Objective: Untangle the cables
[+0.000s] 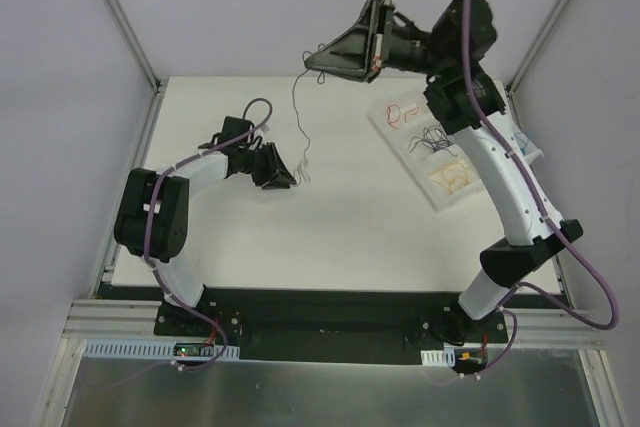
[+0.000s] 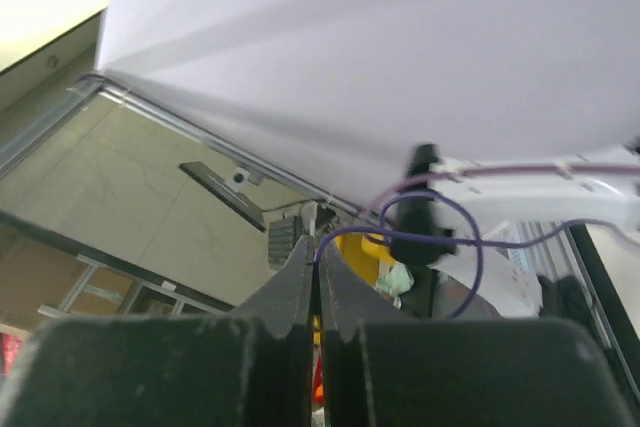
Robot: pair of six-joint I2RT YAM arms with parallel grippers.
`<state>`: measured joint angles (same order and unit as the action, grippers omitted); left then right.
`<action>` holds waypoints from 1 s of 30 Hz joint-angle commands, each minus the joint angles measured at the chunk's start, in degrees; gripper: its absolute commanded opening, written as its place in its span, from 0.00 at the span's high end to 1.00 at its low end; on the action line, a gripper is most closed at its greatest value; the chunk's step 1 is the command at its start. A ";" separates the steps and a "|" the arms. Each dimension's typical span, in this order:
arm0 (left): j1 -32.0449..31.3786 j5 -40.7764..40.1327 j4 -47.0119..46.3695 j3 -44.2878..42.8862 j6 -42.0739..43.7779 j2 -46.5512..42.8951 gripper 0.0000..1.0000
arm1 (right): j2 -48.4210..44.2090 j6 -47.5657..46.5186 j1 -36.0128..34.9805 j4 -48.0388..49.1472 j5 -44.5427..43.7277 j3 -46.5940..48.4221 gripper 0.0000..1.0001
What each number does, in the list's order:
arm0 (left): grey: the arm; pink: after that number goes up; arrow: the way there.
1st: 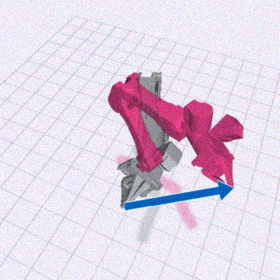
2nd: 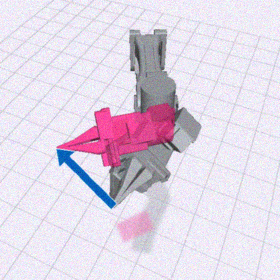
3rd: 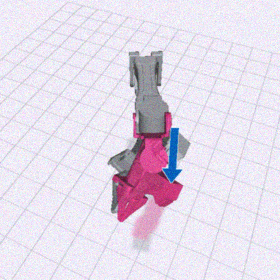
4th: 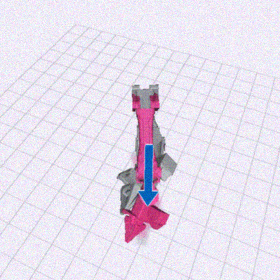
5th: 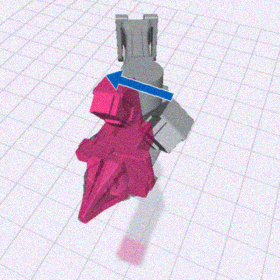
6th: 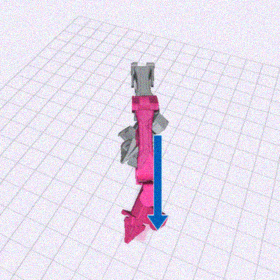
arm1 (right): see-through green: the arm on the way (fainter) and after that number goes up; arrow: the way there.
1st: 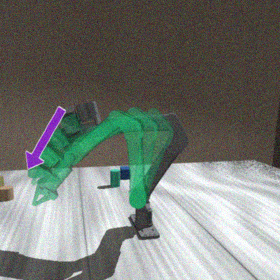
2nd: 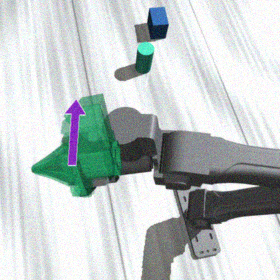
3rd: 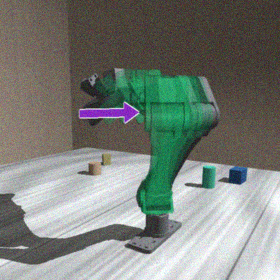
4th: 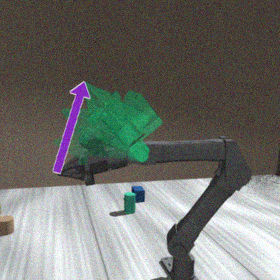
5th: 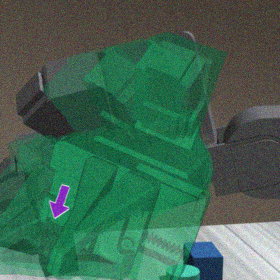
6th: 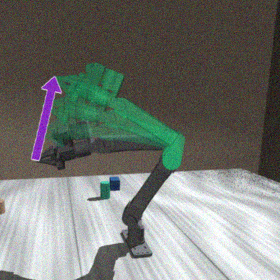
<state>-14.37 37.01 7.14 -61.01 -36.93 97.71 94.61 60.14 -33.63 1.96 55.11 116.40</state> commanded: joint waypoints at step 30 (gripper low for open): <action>5.41 3.68 11.58 5.64 5.20 -16.40 0.34 | -3.20 -15.74 24.57 -19.35 -3.96 15.35 0.99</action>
<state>-8.78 37.93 16.78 -54.48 -30.30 85.01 93.91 50.59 -11.88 -13.45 51.72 130.69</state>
